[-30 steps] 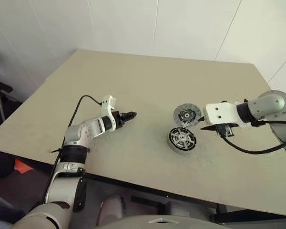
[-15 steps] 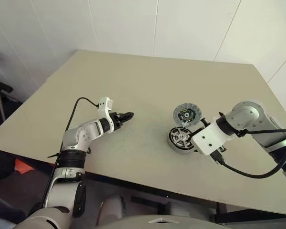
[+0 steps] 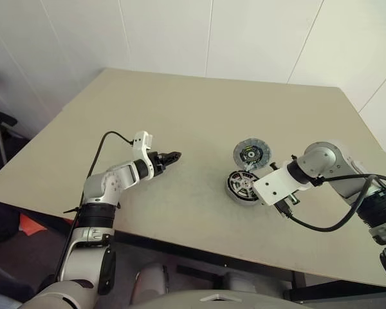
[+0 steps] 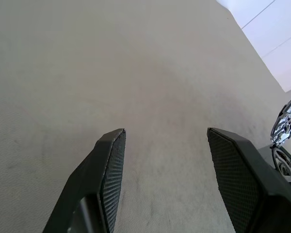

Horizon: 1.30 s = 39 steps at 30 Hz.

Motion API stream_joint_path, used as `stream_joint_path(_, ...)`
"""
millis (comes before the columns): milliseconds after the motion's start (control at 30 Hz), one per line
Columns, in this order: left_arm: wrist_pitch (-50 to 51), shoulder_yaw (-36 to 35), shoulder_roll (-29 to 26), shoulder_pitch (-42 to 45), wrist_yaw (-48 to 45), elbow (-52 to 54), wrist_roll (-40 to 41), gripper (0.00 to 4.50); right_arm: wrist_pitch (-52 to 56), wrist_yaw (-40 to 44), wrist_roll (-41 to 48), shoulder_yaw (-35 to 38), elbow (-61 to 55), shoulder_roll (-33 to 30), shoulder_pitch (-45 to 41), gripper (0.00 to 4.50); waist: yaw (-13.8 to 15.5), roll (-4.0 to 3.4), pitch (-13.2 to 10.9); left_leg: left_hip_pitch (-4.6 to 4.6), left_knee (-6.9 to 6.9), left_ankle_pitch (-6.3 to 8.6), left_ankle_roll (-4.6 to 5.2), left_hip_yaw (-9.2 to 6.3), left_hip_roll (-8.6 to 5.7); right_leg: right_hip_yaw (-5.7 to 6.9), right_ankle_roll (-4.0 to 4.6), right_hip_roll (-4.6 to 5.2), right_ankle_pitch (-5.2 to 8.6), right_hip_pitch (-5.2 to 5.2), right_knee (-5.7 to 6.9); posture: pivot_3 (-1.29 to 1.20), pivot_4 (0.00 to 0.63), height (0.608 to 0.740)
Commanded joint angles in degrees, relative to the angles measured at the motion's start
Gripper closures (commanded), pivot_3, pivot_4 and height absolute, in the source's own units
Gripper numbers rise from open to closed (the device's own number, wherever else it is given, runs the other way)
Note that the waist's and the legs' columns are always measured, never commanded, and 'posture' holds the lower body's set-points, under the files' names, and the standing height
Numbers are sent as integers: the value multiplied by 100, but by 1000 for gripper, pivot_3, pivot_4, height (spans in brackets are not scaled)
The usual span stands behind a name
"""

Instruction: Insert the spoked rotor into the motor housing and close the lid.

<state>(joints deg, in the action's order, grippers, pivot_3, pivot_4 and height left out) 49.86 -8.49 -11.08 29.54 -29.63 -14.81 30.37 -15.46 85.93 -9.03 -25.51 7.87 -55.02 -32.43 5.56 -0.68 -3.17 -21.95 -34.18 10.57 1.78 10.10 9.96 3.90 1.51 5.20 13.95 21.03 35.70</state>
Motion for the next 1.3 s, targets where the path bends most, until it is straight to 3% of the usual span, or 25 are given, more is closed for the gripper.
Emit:
stream_joint_path(33, -30, -17, -31, 61, -17, 176, 51, 1676, 210, 65, 74, 75, -257, 1, 138, 2706, 0, 0, 0, 0, 0, 0, 0, 0, 0, 0, 0, 0, 0, 0, 0, 0, 0, 740)
stream_joint_path(133, -28, -32, -44, 94, -18, 140, 49, 1676, 410, 180, 151, 63, -511, -1, 298, 3316, 0, 0, 0, 2, 0, 1, 2, 0, 0, 0, 0, 0, 0, -3, -1, 0, 0, 740)
stream_joint_path(267, -42, -57, -59, 108, -15, 104, 46, 1676, 564, 103, 177, 138, -700, 92, 341, 4487, 3, 0, 0, 6, 1, 1, 1, -1, 0, 0, 0, 0, 0, -6, -1, 0, 0, 740)
stream_joint_path(567, -67, -60, 15, 47, 31, 141, 55, 1676, 559, -364, -71, 360, -309, 367, 70, 4487, -155, 6, -3, 22, 1, -5, -10, 1, 8, -1, 2, -5, -1, -7, 0, 0, 0, 740)
stream_joint_path(933, -123, -91, 244, -190, 167, 260, 80, 1676, 5216, 28, 1915, 1051, -2045, 343, -280, 4487, -93, -4, -13, 4, 4, -2, 0, 1, -4, -15, 5, -3, -4, 6, -1, 0, 0, 740)
stream_joint_path(1133, -144, -122, 317, -301, 230, 345, 102, 1676, 8210, -937, 2546, 1110, -2068, 819, -971, 4487, 5, -7, -14, -15, 19, -9, 15, 2, -5, -11, 10, -3, -1, 27, -3, 0, 0, 740)
stream_joint_path(1300, -129, -190, 365, -445, 313, 499, 139, 1676, 10685, -2204, 2712, 1375, -1068, 1718, -1769, 4487, 10, -17, -20, -8, 18, -6, -18, 1, -4, -11, 10, -4, -1, 25, 2, 0, 0, 740)
